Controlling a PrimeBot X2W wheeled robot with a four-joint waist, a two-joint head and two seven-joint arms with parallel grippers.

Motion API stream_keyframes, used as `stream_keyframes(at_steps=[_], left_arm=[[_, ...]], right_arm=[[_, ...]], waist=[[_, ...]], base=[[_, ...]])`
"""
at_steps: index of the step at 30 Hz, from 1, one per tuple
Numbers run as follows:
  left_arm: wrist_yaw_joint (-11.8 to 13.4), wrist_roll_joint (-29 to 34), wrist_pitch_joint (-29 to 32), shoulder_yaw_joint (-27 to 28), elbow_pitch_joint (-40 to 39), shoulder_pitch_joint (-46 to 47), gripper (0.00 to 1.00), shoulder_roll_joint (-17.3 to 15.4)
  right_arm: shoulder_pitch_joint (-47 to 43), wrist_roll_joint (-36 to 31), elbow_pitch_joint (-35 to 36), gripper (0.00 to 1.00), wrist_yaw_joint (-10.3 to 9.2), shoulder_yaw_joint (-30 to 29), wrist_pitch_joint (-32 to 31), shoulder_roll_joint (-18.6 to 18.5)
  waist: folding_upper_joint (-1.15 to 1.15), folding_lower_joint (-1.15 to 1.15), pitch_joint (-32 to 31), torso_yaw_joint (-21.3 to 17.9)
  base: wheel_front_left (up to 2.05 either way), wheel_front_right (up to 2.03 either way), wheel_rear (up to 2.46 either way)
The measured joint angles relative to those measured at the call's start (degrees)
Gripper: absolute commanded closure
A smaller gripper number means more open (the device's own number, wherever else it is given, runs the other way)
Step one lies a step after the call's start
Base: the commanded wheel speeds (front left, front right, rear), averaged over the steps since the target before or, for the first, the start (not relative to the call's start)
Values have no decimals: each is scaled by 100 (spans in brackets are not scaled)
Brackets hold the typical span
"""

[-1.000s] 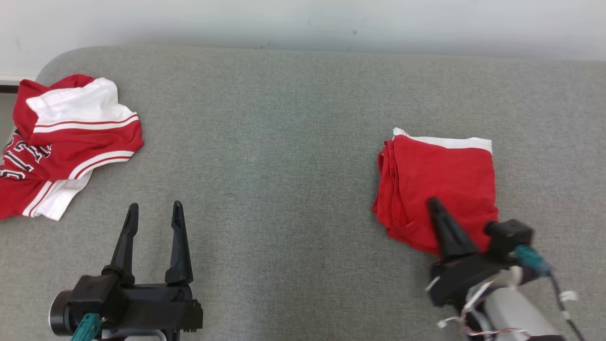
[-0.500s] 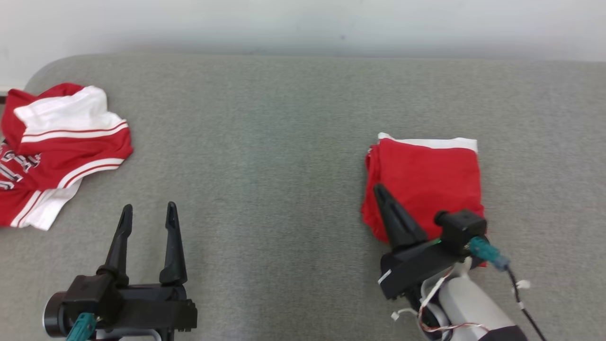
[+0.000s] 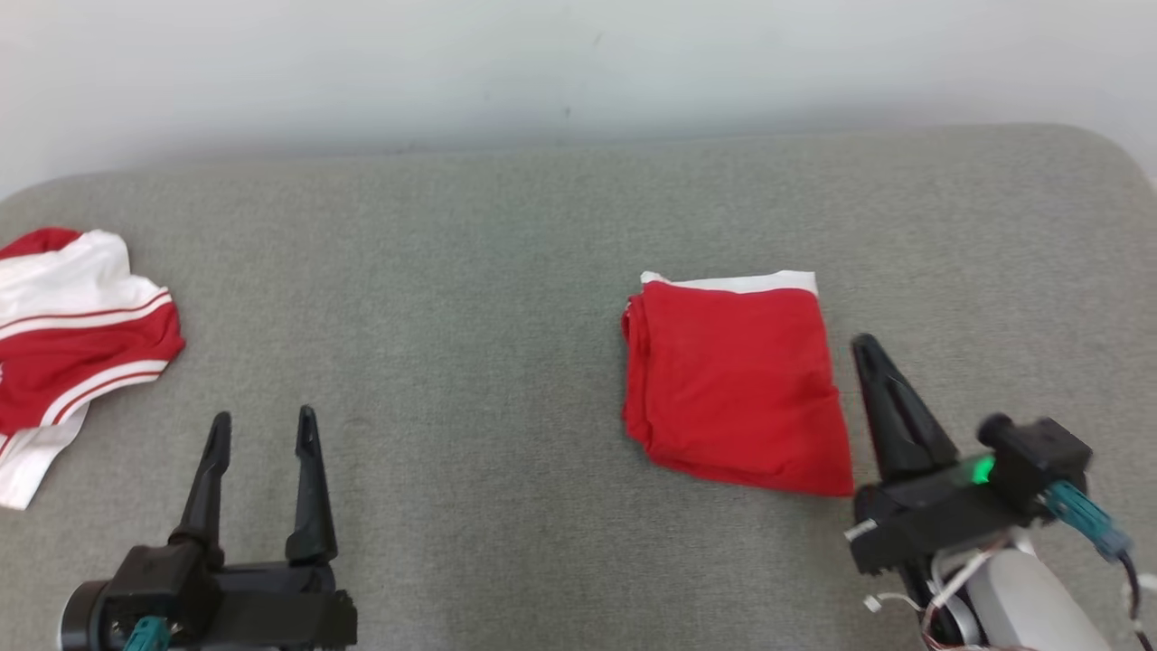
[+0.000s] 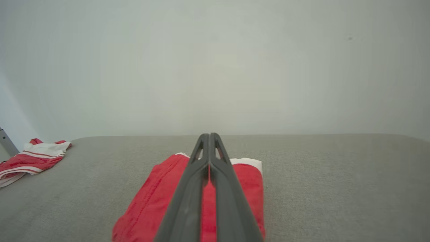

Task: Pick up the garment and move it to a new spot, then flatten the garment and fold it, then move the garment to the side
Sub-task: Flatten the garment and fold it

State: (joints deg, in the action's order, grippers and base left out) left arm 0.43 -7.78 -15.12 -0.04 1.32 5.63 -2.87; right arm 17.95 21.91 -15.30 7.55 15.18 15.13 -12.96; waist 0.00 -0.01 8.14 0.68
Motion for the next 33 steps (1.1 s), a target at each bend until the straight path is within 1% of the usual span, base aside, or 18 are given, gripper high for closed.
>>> stream_keyframes(at_steps=[1, 2, 3, 4, 5, 6, 13, 21, 26, 33], left_arm=[[2, 37, 0, 32, 3, -38, 0, 0], [3, 69, 0, 73, 4, -63, 0, 0], [5, 82, 0, 109, 2, -99, 0, -1], [3, 89, 0, 156, 2, -151, 0, -1], [5, 102, 0, 189, 0, -207, 0, -2], [4, 135, 0, 219, 5, -268, 0, -9], [-37, 264, 0, 342, 8, -725, 0, -88], [-78, 301, 0, 307, -98, -985, 0, -135], [-145, 325, 0, 257, -189, -1155, 0, -162], [-202, 256, 0, 236, -188, -1232, 0, -172]], right_arm=[[-85, -30, 43, 100, 0, -92, -1, -27], [-181, -34, 91, 91, 0, -189, 0, -29], [-274, -36, 127, 76, 0, -267, 0, -22], [-364, -51, 162, 47, 0, -326, -1, -20], [-446, -75, 194, 4, 0, -388, -1, -18], [-526, -105, 230, 0, 0, -441, -1, -24], [-1157, -320, 528, 0, 0, -907, 0, 75], [-1652, -503, 739, 0, 0, -1244, 0, 183], [-1818, -537, 859, 0, 0, -1285, -66, 190], [-1847, -528, 977, 0, 0, -1173, -155, 189]], waist=[[0, 0, -30, -32], [0, 0, -60, -61], [0, 0, -89, -93], [0, 0, -121, -124], [0, 0, -152, -153], [0, 0, -187, -178], [0, -1, -467, -308], [0, 0, -628, -301], [0, 0, -702, -268], [0, 0, -761, -198]], base=[[0, 0, 0], [0, 0, 0], [0, 0, 0], [0, 0, 0], [0, 0, 0], [0, 0, 0], [0, 0, 0], [0, 0, 0], [0, 0, 0], [0, 0, 0]])
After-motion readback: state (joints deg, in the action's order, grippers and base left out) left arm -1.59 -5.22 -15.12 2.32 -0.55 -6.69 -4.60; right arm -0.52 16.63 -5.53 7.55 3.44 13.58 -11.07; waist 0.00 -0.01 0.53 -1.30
